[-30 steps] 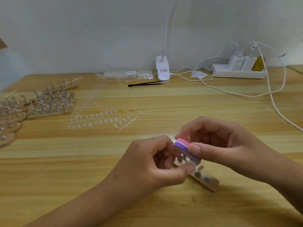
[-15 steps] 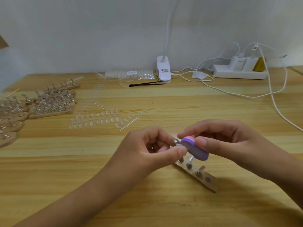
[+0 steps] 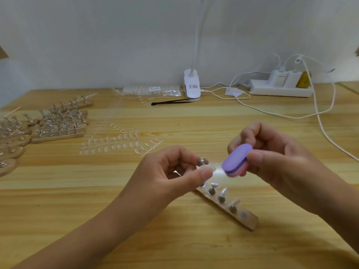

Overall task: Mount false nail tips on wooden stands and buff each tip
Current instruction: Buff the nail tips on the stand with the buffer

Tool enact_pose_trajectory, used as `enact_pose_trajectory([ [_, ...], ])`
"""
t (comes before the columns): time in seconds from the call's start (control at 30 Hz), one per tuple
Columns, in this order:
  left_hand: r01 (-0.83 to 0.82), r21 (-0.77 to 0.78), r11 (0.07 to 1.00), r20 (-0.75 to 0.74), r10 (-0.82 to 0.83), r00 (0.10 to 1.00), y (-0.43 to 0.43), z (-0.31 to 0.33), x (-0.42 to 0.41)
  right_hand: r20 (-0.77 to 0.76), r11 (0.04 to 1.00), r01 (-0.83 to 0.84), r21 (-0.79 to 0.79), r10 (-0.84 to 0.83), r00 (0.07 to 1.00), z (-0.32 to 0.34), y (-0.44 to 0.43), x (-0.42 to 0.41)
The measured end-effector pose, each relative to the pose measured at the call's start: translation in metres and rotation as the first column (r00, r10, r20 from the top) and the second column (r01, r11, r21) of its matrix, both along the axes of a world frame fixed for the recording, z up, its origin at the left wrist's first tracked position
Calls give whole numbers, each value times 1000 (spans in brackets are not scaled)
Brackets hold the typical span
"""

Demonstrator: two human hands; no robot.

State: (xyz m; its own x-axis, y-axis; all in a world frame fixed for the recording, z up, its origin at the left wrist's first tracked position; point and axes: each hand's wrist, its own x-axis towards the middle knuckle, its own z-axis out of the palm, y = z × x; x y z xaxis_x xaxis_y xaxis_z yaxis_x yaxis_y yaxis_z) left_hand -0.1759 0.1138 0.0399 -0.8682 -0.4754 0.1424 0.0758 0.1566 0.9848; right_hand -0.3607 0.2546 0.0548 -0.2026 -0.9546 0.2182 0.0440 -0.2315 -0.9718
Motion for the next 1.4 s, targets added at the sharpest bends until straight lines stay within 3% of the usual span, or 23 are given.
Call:
enact_pose_trajectory([
  [0.13, -19, -178, 984, -34, 13, 999, 8, -4, 1, 74, 988, 116, -99, -109, 991, -5, -4, 12],
  [0.37, -149, -266, 952, -98, 127, 987, 2, 3, 4, -184, 997, 65, 31, -58, 981, -8, 0, 24],
  [0.53, -143, -379, 914, -102, 113, 988, 2, 4, 4, -220, 995, 86, -44, -93, 971, -8, -2, 29],
  [0.7, -137, -406, 904, -91, 110, 990, -3, 8, 6, -237, 999, 46, -14, -48, 970, -6, -1, 20],
  [0.83, -16, -465, 885, -5, 16, 1000, 4, 4, 4, -255, 1000, -7, -24, 0, 967, -6, -2, 18],
  [0.97, 18, -371, 928, 40, -4, 999, 5, 1, 3, -348, 999, -34, 21, 40, 937, -6, 0, 15],
  [1.03, 1, -364, 932, 25, 8, 1000, 5, 1, 3, -332, 998, -34, 53, 49, 942, -5, 1, 11],
  [1.17, 6, -498, 867, 25, 7, 1000, 10, -2, 1, -337, 996, -53, 68, 73, 939, -9, -2, 13],
  [1.4, -19, -429, 903, -8, 17, 1000, 4, 1, 1, -259, 991, -96, 88, 116, 959, -7, -2, 10],
])
